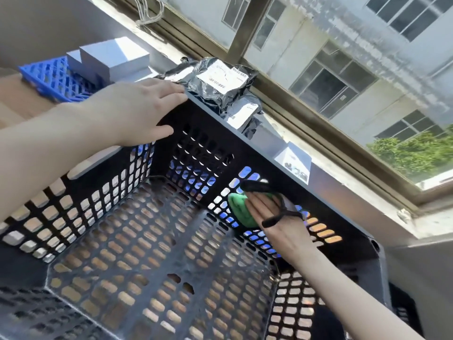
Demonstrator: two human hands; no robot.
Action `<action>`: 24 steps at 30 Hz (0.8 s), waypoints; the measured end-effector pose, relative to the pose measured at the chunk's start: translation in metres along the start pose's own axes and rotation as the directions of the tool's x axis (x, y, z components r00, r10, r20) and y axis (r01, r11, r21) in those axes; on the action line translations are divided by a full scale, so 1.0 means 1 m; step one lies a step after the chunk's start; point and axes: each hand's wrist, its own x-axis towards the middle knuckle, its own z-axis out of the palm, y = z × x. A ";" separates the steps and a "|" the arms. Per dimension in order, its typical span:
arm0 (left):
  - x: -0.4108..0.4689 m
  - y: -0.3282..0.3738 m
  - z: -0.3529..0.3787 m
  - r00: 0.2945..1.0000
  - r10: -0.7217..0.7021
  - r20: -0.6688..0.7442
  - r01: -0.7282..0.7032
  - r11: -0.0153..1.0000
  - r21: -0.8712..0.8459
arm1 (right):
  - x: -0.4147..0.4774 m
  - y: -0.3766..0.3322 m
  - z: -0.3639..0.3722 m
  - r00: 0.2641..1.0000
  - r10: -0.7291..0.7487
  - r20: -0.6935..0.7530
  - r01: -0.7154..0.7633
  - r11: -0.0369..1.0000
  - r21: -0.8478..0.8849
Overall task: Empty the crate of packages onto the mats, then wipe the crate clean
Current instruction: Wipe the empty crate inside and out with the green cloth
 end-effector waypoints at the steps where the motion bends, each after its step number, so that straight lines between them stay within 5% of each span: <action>1: 0.000 0.000 0.000 1.000 -0.001 0.002 0.001 1.000 -0.005 | 0.001 -0.005 0.013 0.998 0.007 0.064 -0.013 0.995 0.096; 6: 0.000 -0.002 0.004 1.000 -0.018 0.016 0.018 1.000 -0.016 | -0.005 -0.021 0.078 0.953 -0.023 0.302 -0.007 0.995 0.098; 8: 0.001 -0.002 0.005 0.999 -0.022 0.026 0.023 1.000 -0.011 | -0.009 -0.026 0.095 0.957 -0.016 0.288 -0.023 0.991 0.132; 15: -0.001 -0.002 0.002 0.999 -0.040 0.024 0.040 0.999 -0.024 | -0.002 -0.016 0.046 0.994 -0.063 0.089 0.059 0.997 0.044; 19: -0.001 -0.002 0.001 0.999 -0.039 0.035 0.040 0.999 -0.024 | -0.010 0.009 -0.013 0.994 -0.069 -0.081 0.050 0.975 -0.215; 24: -0.001 -0.001 0.000 0.999 -0.032 0.045 0.033 0.999 -0.023 | -0.022 0.018 -0.041 0.970 -0.089 -0.228 0.013 0.949 -0.314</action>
